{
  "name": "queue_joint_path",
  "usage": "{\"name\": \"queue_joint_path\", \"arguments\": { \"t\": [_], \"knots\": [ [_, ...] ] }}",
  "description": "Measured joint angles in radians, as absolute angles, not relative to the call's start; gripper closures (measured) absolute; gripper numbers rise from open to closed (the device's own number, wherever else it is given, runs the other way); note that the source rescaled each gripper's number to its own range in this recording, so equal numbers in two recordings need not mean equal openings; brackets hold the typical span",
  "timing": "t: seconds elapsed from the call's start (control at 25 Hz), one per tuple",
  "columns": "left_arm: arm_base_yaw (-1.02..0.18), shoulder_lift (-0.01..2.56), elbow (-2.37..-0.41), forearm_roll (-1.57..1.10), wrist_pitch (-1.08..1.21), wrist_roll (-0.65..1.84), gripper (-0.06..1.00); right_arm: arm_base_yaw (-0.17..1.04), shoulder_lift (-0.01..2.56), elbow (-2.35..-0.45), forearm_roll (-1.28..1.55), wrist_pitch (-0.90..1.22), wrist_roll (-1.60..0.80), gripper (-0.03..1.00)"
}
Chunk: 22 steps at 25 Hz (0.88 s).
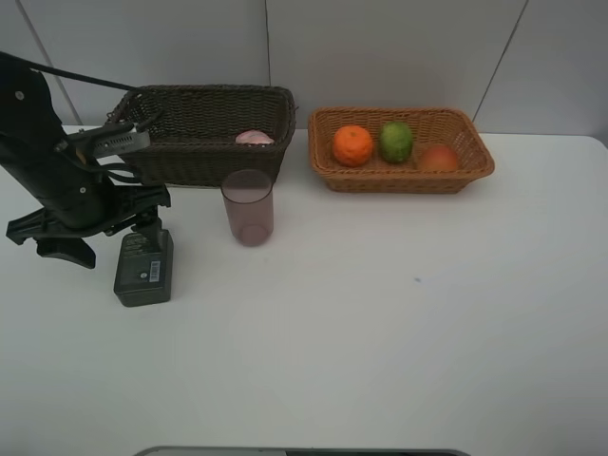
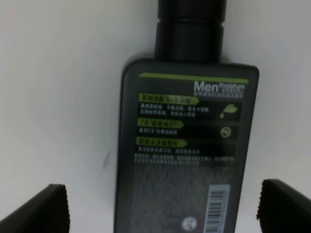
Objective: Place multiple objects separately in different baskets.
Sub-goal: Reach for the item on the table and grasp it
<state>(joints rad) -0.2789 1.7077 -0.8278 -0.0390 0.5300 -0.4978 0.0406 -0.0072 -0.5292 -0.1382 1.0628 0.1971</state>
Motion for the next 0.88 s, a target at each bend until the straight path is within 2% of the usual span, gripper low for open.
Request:
{"name": "queue_joint_path", "arguments": {
  "t": [0.88],
  "knots": [
    [-0.337,1.786,-0.912,0.046,0.555,-0.636,-0.06,0.041,-0.007,-0.529,-0.138,1.063,0.197,0.02]
  ]
}}
